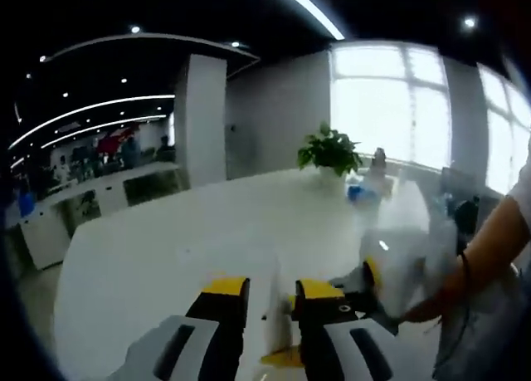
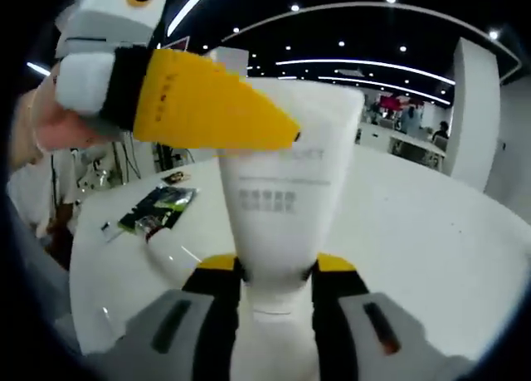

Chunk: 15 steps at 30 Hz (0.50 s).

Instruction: Arrange the skincare products in the storage area until every visible bottle or jar stands upright without overlapping.

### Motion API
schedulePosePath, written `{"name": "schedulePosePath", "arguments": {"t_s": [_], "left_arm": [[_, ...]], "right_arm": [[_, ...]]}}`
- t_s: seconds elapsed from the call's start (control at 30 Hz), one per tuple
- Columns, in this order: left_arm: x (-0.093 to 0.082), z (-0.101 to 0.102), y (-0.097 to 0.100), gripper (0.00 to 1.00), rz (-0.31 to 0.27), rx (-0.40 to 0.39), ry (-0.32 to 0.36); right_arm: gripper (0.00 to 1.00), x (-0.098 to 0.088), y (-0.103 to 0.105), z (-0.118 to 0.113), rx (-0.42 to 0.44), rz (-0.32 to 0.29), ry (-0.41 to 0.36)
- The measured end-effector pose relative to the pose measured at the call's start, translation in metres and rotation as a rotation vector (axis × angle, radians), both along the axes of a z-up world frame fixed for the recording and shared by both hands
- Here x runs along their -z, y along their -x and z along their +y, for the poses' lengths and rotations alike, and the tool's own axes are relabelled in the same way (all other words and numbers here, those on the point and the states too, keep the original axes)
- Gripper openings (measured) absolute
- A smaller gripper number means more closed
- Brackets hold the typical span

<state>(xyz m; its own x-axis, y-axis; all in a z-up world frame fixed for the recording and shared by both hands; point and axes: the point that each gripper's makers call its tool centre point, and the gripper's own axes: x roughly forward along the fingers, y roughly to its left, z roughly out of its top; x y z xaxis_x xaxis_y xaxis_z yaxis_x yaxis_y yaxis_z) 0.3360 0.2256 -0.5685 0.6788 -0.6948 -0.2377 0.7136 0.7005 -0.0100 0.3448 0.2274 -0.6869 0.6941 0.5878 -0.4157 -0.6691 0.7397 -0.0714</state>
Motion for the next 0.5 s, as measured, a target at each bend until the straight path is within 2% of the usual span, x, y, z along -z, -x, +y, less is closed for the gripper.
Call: {"name": "schedulePosePath", "arguments": {"t_s": [0.03, 0.07, 0.17, 0.2, 0.3, 0.4, 0.5], "left_arm": [[-0.010, 0.007, 0.006, 0.30, -0.024, -0.012, 0.016], [-0.013, 0.010, 0.007, 0.30, -0.031, -0.021, 0.019], [-0.022, 0.049, 0.022, 0.30, -0.047, -0.190, 0.037], [-0.023, 0.053, 0.025, 0.30, -0.048, -0.210, 0.042], [-0.034, 0.083, 0.050, 0.31, -0.119, -0.348, 0.077], [-0.041, 0.094, 0.071, 0.31, -0.171, -0.401, 0.098], [-0.037, 0.106, 0.080, 0.31, -0.182, -0.456, 0.106]], "right_arm": [[0.32, 0.000, 0.000, 0.000, 0.001, -0.003, 0.001], [0.32, 0.000, -0.001, 0.000, 0.003, -0.003, 0.002], [0.32, 0.000, -0.004, -0.001, 0.017, -0.010, 0.008], [0.32, 0.000, -0.006, -0.002, 0.024, -0.014, 0.008], [0.32, 0.000, -0.017, -0.005, 0.053, -0.029, 0.014], [0.33, 0.000, -0.029, -0.011, 0.078, -0.030, 0.025], [0.33, 0.000, -0.042, -0.025, 0.144, -0.025, 0.033]]}}
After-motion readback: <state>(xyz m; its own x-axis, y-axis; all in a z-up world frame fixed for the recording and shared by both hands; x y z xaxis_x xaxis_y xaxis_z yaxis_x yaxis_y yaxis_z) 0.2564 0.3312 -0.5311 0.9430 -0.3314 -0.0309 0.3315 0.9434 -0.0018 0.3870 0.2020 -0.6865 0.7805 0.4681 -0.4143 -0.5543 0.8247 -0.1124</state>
